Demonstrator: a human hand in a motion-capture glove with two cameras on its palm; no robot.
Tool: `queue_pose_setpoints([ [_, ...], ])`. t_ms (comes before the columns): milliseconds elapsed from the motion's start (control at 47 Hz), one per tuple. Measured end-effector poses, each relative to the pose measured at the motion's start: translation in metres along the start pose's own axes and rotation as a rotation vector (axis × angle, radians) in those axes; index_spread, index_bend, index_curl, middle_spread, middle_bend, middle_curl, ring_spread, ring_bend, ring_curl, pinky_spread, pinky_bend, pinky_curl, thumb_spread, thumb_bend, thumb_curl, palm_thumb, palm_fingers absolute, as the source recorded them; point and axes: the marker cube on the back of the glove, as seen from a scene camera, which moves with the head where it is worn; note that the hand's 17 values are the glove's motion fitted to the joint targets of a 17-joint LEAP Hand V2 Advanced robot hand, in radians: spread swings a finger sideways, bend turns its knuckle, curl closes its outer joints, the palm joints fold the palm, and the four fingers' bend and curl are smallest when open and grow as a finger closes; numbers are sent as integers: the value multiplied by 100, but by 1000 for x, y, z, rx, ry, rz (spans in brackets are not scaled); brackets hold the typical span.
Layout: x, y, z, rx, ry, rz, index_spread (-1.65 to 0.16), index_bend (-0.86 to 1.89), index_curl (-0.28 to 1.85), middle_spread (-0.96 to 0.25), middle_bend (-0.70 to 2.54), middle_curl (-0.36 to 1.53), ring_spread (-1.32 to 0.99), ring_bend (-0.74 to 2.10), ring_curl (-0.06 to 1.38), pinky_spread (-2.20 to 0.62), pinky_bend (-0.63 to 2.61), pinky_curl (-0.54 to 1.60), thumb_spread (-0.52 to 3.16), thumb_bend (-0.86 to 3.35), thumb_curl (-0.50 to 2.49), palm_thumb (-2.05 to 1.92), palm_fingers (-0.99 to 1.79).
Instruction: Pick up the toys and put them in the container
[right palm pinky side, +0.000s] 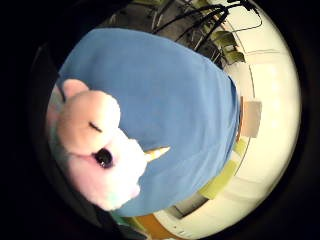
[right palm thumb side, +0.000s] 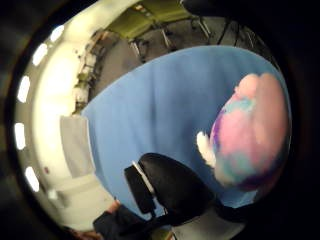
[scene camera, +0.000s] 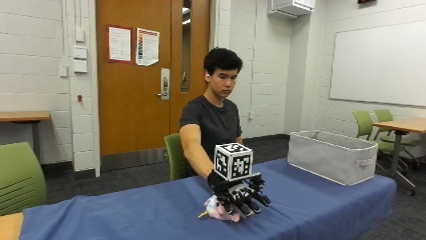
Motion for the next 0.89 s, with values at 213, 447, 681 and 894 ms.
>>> queue_pose_setpoints([
  [213, 17, 11, 18, -33, 18, 18, -35, 16, 29, -3, 13, 34, -13, 19, 28, 2, 67, 33, 96, -4, 17, -4, -12],
  [447, 34, 23, 19, -54, -25, 92, -37, 24, 34, -2, 21, 35, -9, 15, 26, 5, 60, 32, 103, -1, 22, 2, -2],
  [681, 32, 33, -1, 84, -38, 80, -39, 32, 39, -11, 23, 35, -26, 48, 31, -6, 73, 32, 128, 30, 38, 54, 68],
  [894, 33, 47, -18, 24, -61, 98, -40, 12, 37, -28, 49, 45, -40, 96, 47, -35, 72, 34, 113, 33, 51, 65, 125],
])
